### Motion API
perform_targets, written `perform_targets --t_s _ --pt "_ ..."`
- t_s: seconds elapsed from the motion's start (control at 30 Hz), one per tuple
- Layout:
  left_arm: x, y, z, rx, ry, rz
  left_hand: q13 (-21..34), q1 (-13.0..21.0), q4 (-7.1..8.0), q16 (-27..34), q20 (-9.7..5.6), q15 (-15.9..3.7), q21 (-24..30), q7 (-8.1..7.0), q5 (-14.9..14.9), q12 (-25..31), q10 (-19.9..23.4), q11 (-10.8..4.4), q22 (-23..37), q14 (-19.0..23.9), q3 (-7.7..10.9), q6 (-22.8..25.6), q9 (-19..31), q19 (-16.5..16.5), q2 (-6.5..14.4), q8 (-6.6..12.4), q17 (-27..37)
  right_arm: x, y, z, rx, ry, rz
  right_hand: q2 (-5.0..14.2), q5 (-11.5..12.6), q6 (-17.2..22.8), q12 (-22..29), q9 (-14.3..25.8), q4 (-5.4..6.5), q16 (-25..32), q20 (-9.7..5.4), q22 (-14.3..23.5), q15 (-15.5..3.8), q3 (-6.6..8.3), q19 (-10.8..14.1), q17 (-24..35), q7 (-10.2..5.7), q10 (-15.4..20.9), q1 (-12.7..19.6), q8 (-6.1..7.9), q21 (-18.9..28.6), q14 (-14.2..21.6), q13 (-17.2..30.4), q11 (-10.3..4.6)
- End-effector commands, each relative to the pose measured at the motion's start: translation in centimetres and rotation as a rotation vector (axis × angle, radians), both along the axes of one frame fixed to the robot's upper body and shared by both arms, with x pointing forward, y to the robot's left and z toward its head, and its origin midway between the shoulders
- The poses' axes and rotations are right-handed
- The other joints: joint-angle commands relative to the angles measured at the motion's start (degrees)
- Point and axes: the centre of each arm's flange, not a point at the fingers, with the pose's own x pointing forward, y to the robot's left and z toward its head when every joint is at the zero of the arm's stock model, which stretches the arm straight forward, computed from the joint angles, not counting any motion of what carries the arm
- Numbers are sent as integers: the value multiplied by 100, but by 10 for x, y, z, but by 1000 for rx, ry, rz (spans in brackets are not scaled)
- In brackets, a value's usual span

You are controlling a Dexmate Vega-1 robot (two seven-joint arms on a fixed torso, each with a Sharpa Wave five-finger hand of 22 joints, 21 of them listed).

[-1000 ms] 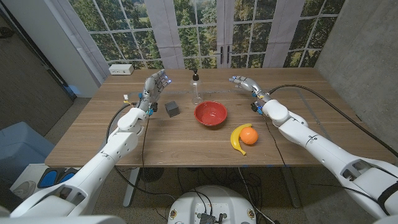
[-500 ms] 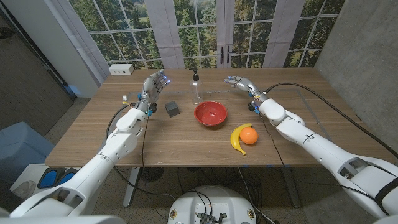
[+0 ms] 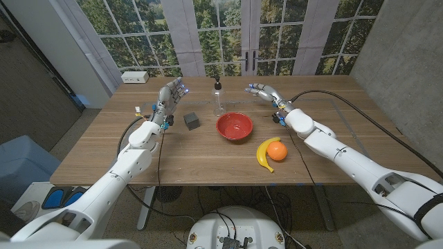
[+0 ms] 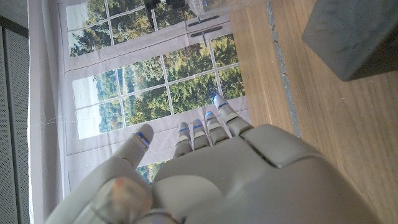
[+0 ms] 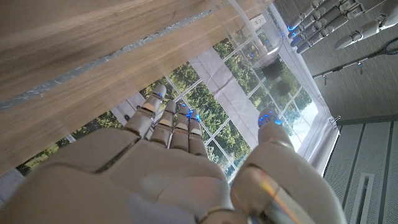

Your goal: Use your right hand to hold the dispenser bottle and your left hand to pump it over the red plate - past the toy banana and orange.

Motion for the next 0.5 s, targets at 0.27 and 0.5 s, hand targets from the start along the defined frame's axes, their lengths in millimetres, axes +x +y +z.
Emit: perform_targets --t_s 0.27,0.5 --pt "-4 3 -2 -5 -2 6 6 -48 -24 -21 -30 -116 -22 13 -19 4 39 13 12 51 28 45 32 55 307 30 16 3 20 5 -48 -23 22 -89 -27 -12 20 17 -26 11 48 0 7 15 36 -11 12 -28 73 11 -4 20 -7 -12" --pt "-6 4 -3 -10 -6 9 6 -56 -23 -22 -27 -121 -35 16 -19 3 42 18 13 53 32 49 32 66 310 31 17 4 28 6 -58 -33 27 -106 -33 -24 22 18 -25 16 47 1 7 11 42 -18 1 -36 104 13 -6 26 -10 -29"
